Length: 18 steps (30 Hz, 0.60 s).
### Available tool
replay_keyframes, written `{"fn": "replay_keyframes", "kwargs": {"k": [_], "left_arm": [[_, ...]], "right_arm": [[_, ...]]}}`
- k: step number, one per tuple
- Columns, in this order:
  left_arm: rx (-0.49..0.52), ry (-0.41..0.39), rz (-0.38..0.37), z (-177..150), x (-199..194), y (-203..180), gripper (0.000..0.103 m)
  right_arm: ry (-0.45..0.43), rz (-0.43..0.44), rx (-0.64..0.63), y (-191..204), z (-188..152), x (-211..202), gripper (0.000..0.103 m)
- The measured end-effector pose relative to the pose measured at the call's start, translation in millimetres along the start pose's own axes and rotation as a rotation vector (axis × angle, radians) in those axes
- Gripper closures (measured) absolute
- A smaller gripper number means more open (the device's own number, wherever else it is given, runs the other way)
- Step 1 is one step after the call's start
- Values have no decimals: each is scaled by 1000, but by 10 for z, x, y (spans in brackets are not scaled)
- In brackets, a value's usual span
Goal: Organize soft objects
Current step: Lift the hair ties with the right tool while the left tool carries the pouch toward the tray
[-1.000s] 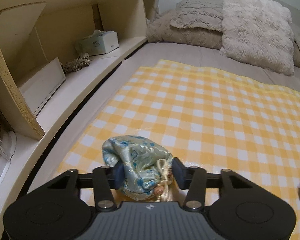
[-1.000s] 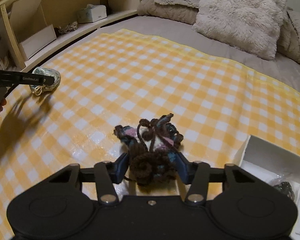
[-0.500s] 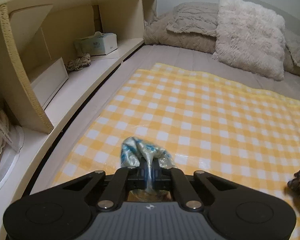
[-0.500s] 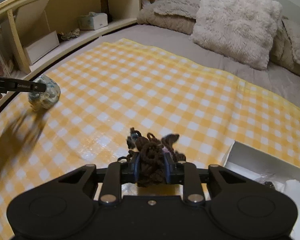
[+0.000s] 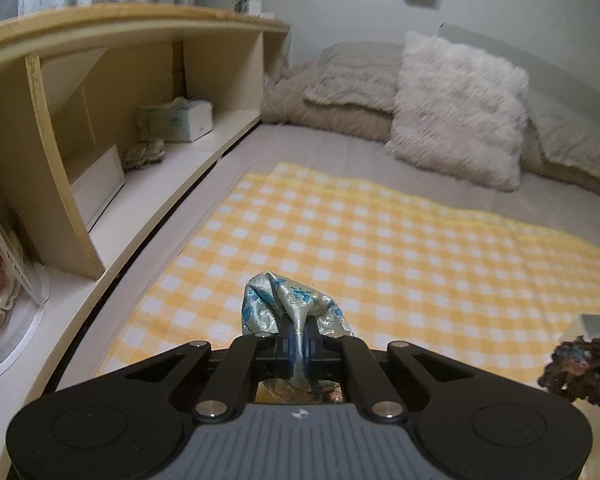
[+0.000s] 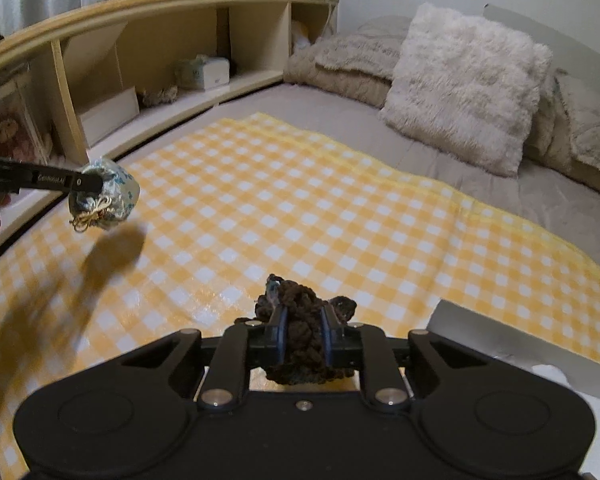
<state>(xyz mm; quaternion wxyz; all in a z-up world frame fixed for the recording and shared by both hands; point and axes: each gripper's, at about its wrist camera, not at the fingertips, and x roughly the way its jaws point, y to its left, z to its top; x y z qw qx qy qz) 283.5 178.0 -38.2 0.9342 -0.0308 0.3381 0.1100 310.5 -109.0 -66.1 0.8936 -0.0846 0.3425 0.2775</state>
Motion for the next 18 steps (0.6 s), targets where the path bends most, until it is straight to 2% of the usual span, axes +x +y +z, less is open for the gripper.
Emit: {"fn": "replay_keyframes", "kwargs": {"k": [10, 11, 13, 18], "left_arm": [[1, -73, -118, 61, -441, -345, 98], [2, -75, -127, 63, -471, -377, 98], [7, -81, -146, 64, -525, -439, 98], [20, -93, -185, 55, -633, -570, 98]], "right_arm": [[-133, -37, 67, -157, 37, -512, 91], [-139, -40, 73, -175, 33, -551, 92], [-148, -44, 78, -206, 20, -606, 103], [-132, -16, 70, -206, -20, -663, 103]]}}
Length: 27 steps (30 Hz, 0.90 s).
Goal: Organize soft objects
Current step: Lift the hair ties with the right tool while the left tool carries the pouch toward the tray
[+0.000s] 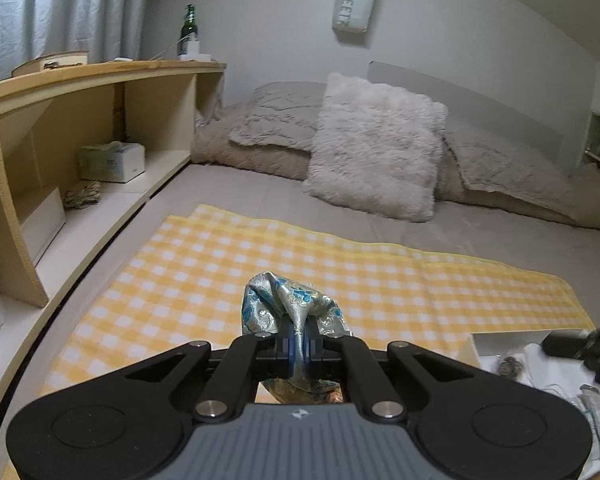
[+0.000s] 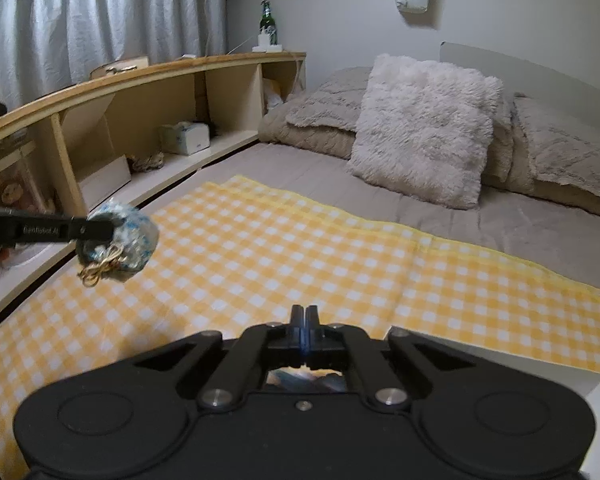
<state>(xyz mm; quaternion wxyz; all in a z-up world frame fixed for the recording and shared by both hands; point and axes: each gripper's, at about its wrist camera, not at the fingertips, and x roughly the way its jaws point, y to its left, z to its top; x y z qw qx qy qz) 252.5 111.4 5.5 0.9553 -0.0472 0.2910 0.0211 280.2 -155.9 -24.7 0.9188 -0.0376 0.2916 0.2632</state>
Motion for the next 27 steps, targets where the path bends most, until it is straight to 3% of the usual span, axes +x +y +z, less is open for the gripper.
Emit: {"fn": "replay_keyframes", "kwargs": {"k": [2, 5, 7, 13, 16, 27], "left_arm": [[5, -1, -11, -3, -14, -31, 98], [6, 4, -23, -8, -4, -49, 98], [-5, 9, -33, -13, 7, -47, 98], [-14, 23, -67, -20, 81, -44, 98], [-11, 34, -83, -32, 149, -26, 98], [-20, 92, -122, -105, 485, 108, 98]], "right_arm": [[49, 58, -5, 23, -41, 44, 102], [125, 66, -50, 101, -130, 177, 80], [155, 59, -82, 155, -172, 273, 60], [181, 70, -67, 295, -198, 641, 29], [179, 70, -31, 333, -182, 848, 23], [218, -5, -27, 269, -235, 1611, 24]]}}
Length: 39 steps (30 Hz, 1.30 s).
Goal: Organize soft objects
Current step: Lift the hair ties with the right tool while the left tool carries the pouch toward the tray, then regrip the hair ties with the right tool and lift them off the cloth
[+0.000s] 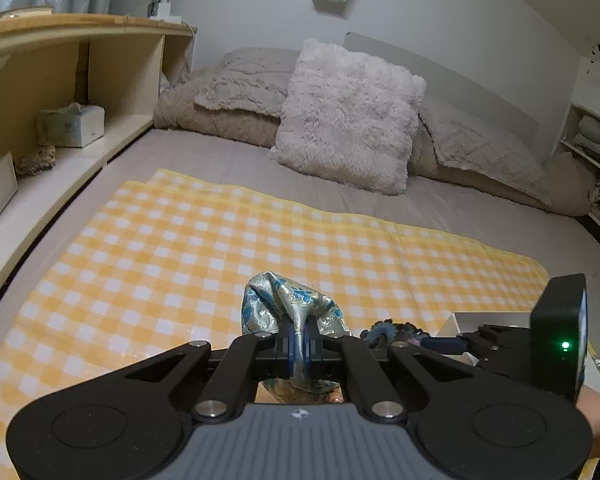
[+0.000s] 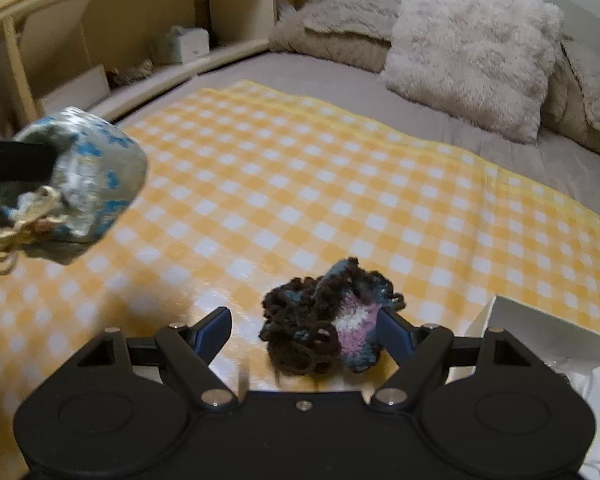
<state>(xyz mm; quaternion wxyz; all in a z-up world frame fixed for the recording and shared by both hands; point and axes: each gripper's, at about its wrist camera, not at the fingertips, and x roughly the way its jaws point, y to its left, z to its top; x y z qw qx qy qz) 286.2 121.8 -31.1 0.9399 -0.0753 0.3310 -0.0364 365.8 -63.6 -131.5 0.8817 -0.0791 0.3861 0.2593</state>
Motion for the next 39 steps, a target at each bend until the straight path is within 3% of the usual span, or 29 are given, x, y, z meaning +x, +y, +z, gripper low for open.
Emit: {"fn": "replay_keyframes", "kwargs": {"k": [2, 4, 6, 9, 28, 39], "left_arm": [[-1, 12, 1, -12, 54, 13, 98], [-6, 23, 0, -24, 92, 31, 98], [-6, 29, 3, -35, 107, 36, 98], [-2, 29, 14, -40, 83, 29, 98], [46, -67, 72, 8, -473, -207, 98], [82, -117, 53, 24, -698, -519, 98]], "right_arm": [[15, -12, -13, -11, -3, 80, 34], [38, -20, -17, -28, 5, 132, 61], [53, -13, -17, -45, 1, 135, 78], [46, -22, -56, -24, -3, 58, 86], [-182, 20, -3, -16, 97, -1103, 88], [-274, 9, 55, -127, 68, -1658, 88]]}}
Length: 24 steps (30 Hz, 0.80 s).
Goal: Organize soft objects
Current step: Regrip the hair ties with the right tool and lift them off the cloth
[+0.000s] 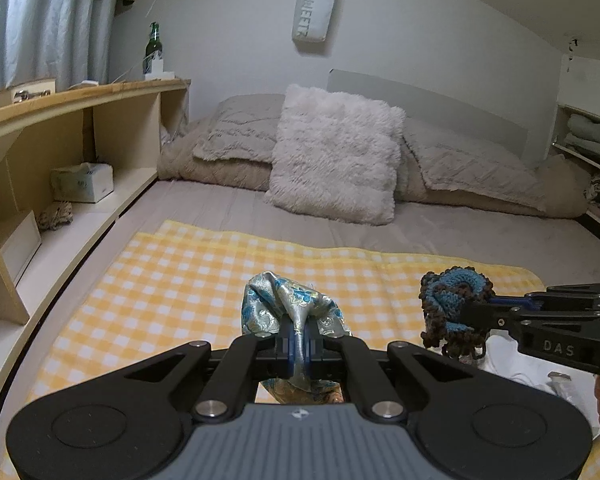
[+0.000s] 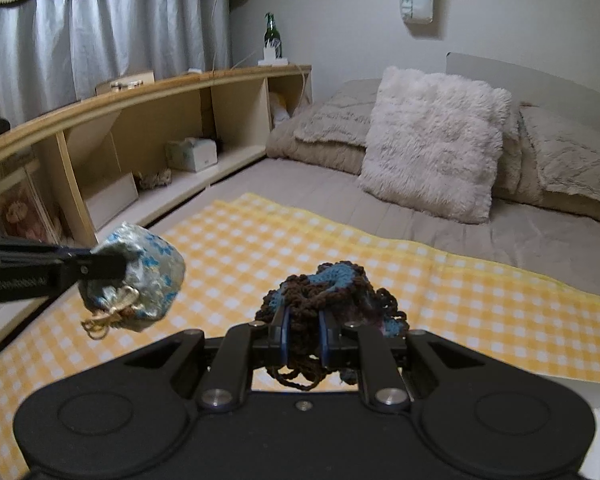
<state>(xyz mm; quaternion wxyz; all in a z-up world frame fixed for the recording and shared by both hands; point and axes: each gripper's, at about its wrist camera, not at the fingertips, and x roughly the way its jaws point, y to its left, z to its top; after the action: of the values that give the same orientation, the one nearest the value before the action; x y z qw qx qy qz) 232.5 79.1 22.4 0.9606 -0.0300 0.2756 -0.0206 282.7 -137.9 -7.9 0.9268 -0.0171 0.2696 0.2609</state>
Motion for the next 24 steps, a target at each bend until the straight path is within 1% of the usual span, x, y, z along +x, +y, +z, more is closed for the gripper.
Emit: {"fn": "replay_keyframes", "kwargs": {"k": [3, 5, 6, 10, 13, 14, 15, 17, 18, 19, 21, 22, 24], "left_arm": [[5, -7, -7, 18, -12, -91, 98], [8, -10, -16, 29, -8, -162, 98], [10, -12, -21, 37, -4, -202, 98], [28, -15, -55, 55, 30, -395, 98], [43, -14, -82, 59, 74, -551, 98], [46, -14, -90, 59, 88, -590, 98], [49, -14, -96, 60, 101, -628, 98], [52, -14, -106, 59, 129, -698, 98], [53, -14, -109, 59, 141, -725, 98], [54, -13, -112, 58, 154, -749, 98], [53, -11, -114, 58, 178, -783, 98], [51, -9, -113, 58, 193, -801, 98], [44, -8, -111, 59, 213, -820, 98]], "right_arm": [[-24, -6, 13, -12, 21, -153, 88], [-38, -21, 20, -31, 29, -250, 93], [-44, -26, 24, -50, 28, -300, 101], [-63, -60, 35, -175, 6, -468, 102], [-54, -86, 46, -287, -36, -539, 102], [-46, -82, 51, -325, -54, -551, 102], [-25, -67, 54, -360, -77, -541, 101], [22, -45, 57, -398, -155, -499, 91], [57, -31, 46, -393, -195, -452, 81], [90, -17, 25, -372, -240, -403, 76], [142, 3, -22, -306, -329, -296, 72], [171, 16, -40, -274, -377, -224, 67], [210, 32, -58, -238, -443, -97, 63]]}}
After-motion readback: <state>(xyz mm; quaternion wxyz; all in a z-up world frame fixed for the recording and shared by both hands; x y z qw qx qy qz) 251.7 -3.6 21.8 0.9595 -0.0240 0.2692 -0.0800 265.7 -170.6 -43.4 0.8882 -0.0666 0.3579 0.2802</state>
